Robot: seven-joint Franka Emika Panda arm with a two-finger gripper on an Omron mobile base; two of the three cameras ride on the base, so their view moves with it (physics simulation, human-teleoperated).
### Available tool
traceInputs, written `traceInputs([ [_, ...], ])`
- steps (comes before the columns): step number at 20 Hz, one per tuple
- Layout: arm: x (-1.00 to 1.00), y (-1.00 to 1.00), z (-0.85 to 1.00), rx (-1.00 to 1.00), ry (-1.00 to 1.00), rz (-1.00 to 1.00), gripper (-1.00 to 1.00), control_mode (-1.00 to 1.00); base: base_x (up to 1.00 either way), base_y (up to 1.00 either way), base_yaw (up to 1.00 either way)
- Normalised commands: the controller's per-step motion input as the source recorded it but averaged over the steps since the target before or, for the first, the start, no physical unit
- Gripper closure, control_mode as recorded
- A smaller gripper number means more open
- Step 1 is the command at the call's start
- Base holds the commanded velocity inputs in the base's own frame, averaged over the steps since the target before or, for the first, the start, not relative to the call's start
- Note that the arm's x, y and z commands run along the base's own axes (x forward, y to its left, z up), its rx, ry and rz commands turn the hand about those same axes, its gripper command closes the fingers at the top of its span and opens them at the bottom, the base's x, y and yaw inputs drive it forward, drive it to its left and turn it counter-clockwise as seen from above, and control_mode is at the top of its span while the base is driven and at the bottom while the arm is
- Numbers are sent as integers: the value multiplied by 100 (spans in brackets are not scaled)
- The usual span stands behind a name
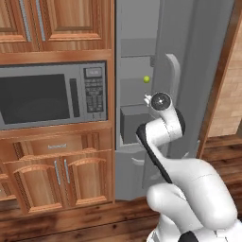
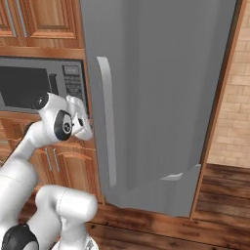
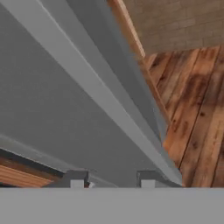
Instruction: Take the lemon wedge from the fridge and place it on the plate with fish on the dining counter.
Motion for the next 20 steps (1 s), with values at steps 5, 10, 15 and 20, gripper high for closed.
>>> traceInputs([
  [5, -57, 33, 100, 7, 9, -8, -100, -100, 0, 0, 0],
  [10, -41, 51, 94, 1, 17, 0, -100, -100, 0, 0, 0],
  [15, 0, 63, 46, -10, 25, -15, -100, -100, 0, 0, 0],
  [20, 42, 24, 5, -12, 12, -11, -100, -100, 0, 0, 0],
])
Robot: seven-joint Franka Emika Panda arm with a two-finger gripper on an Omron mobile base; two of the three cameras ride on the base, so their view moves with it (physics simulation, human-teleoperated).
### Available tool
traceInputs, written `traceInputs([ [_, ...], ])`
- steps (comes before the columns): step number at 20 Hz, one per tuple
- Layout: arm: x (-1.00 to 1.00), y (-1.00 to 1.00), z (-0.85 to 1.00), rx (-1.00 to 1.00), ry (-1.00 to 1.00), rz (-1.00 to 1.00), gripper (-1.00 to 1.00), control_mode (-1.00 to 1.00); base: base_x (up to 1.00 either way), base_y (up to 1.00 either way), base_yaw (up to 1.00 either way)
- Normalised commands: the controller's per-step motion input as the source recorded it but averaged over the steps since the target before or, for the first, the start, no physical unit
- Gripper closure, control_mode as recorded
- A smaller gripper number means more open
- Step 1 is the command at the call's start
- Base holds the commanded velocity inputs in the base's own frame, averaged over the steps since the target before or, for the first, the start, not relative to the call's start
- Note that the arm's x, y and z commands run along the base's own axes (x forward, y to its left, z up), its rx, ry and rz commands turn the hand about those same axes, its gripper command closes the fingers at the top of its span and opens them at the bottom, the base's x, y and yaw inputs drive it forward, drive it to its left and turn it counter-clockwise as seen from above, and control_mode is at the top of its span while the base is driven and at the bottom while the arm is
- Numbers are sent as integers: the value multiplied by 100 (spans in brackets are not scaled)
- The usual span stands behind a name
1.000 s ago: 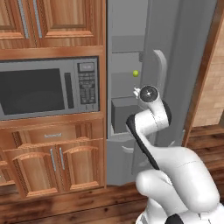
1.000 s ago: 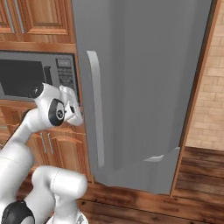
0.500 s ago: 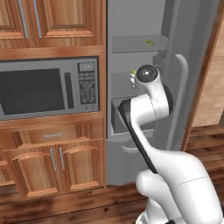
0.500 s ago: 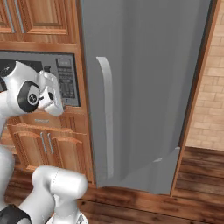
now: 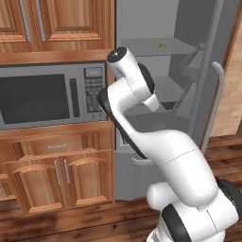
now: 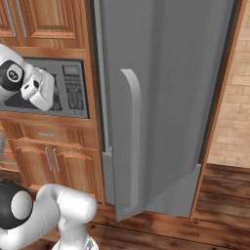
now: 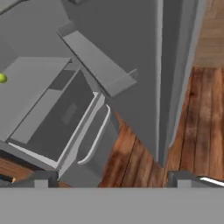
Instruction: Take the lemon wedge from the fridge and place it on the plate with fish on the dining counter.
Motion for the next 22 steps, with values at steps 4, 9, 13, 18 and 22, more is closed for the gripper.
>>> traceInputs([
  [4, 0, -53, -19, -1, 2, -23, -100, -100, 0, 0, 0],
  [9, -15, -81, -34, -16, -10, -27, -100, -100, 0, 0, 0],
  [13, 4, -57, -41, -25, -8, -16, -100, -100, 0, 0, 0],
  [18, 3, -9, -19, -13, -2, 0, -100, -100, 0, 0, 0],
  [22, 34, -51, 0, 0, 0, 0, -100, -100, 0, 0, 0],
])
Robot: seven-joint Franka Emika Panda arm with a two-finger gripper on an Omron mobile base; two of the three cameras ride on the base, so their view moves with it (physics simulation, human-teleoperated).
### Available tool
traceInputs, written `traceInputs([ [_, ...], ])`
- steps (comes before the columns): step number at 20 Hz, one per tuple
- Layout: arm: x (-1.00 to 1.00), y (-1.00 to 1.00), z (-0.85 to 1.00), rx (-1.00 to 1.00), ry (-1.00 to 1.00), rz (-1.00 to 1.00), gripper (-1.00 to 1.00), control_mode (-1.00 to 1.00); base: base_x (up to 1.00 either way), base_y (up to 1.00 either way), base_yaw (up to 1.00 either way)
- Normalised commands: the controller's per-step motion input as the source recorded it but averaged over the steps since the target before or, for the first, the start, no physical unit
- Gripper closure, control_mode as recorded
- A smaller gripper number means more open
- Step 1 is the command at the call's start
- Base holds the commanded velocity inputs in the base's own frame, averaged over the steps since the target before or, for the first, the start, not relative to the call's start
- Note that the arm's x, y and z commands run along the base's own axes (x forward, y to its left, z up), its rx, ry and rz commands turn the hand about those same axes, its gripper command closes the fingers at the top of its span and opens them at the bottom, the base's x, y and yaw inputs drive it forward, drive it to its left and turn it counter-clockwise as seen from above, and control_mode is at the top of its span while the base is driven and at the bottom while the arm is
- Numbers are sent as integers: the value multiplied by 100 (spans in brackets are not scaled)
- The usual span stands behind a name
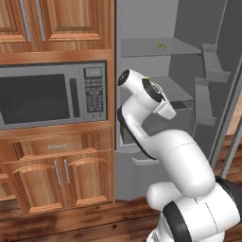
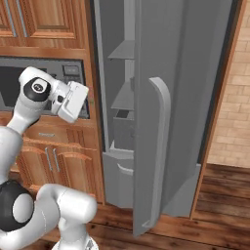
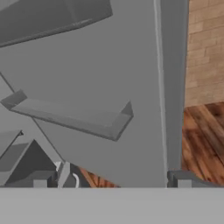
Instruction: Take the lemon wedge from the fridge and place it on the plate with fish on the dining counter.
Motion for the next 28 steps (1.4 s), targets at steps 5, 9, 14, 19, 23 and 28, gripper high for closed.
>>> traceInputs([
  [5, 52, -73, -1, 0, 0, 0, -100, -100, 0, 0, 0],
  [9, 51, -71, -10, -2, 0, 0, -100, -100, 0, 0, 0],
  [14, 45, -65, -14, -5, 0, 0, -100, -100, 0, 0, 0],
  [19, 12, -75, -21, -6, 0, 0, -100, -100, 0, 0, 0],
  [23, 4, -78, -10, -1, 0, 0, -100, -100, 0, 0, 0],
  [28, 35, -38, -2, -1, 0, 0, -100, -100, 0, 0, 0],
])
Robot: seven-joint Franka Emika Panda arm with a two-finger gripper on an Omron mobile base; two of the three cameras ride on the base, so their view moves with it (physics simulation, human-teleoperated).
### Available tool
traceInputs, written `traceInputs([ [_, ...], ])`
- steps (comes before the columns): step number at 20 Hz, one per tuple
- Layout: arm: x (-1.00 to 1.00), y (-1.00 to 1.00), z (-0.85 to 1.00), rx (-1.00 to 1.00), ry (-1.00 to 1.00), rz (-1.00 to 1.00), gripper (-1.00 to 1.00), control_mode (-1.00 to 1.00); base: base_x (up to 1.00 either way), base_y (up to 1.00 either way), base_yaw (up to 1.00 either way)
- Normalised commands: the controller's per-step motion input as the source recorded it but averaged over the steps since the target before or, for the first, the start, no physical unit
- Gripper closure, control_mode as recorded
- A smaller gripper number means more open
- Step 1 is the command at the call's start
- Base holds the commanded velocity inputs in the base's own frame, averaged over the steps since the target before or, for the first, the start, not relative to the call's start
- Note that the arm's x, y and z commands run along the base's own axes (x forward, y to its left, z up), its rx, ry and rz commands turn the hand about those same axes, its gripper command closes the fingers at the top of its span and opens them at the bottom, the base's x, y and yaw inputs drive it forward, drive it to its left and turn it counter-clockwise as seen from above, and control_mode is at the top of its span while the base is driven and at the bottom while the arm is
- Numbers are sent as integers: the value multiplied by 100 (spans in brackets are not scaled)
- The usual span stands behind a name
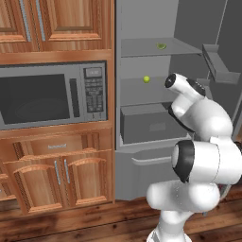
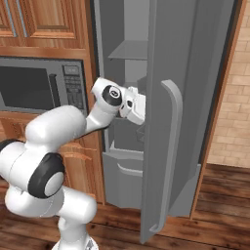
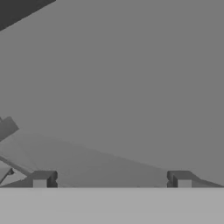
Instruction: Take the lemon wedge from the fridge and place it on the plate with fish on the dining counter.
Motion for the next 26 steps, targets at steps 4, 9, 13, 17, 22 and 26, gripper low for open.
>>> traceInputs([
  [4, 16, -51, -7, 0, 0, 0, -100, -100, 0, 0, 0],
  [9, 0, -49, -9, 0, 0, 0, -100, -100, 0, 0, 0],
  [13, 3, -48, -8, 0, 0, -2, -100, -100, 0, 0, 0],
  [17, 0, -54, -9, 0, 0, -7, -100, -100, 0, 0, 0],
  [22, -9, -57, -8, 0, 1, -13, -100, -100, 0, 0, 0],
  [26, -37, -54, -1, 0, 0, -10, -100, -100, 0, 0, 0],
])
